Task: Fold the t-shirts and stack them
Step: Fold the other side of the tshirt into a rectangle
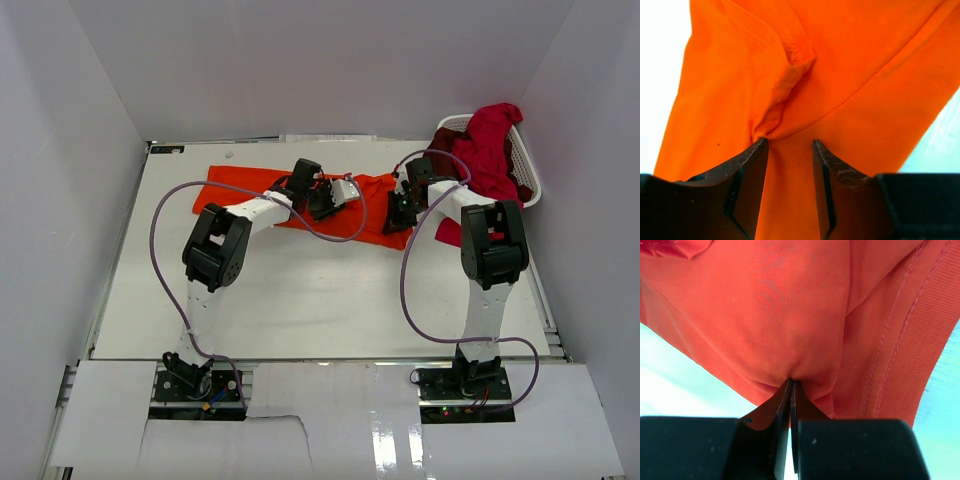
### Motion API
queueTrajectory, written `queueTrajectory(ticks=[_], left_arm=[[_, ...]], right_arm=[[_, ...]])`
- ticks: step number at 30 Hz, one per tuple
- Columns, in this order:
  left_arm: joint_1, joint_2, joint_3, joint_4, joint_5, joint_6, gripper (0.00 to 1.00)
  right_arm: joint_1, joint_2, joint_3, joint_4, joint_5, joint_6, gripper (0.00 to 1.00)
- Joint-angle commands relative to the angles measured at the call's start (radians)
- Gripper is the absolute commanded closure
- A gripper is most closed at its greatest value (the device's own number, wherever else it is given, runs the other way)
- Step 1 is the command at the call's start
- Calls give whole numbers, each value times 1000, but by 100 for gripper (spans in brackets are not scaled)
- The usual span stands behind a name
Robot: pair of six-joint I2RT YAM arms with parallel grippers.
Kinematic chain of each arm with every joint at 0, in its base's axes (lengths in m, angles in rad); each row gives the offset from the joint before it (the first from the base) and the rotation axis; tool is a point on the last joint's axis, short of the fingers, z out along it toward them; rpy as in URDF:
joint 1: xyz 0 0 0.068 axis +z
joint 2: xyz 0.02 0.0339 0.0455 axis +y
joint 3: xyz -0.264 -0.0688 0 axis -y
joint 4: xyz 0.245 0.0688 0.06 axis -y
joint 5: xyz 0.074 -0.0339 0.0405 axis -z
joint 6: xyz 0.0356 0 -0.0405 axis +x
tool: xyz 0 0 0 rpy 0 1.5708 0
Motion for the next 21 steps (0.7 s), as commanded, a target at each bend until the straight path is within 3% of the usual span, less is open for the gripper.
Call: queueTrajectory(ticks=[1, 13, 18, 21], left_arm=[[-3, -101, -47, 139, 6, 28, 48], [-3, -178, -120, 261, 64, 48, 44], [-3, -164, -97, 239, 100, 61, 40], [-3, -143, -51, 145, 141, 75, 34]], right_arm=[[11, 18, -21, 16, -3, -10, 92], [11, 23, -21, 13, -6, -13, 92], [11, 23, -20, 13, -9, -13, 92], [11, 26, -15, 12, -13, -13, 92]])
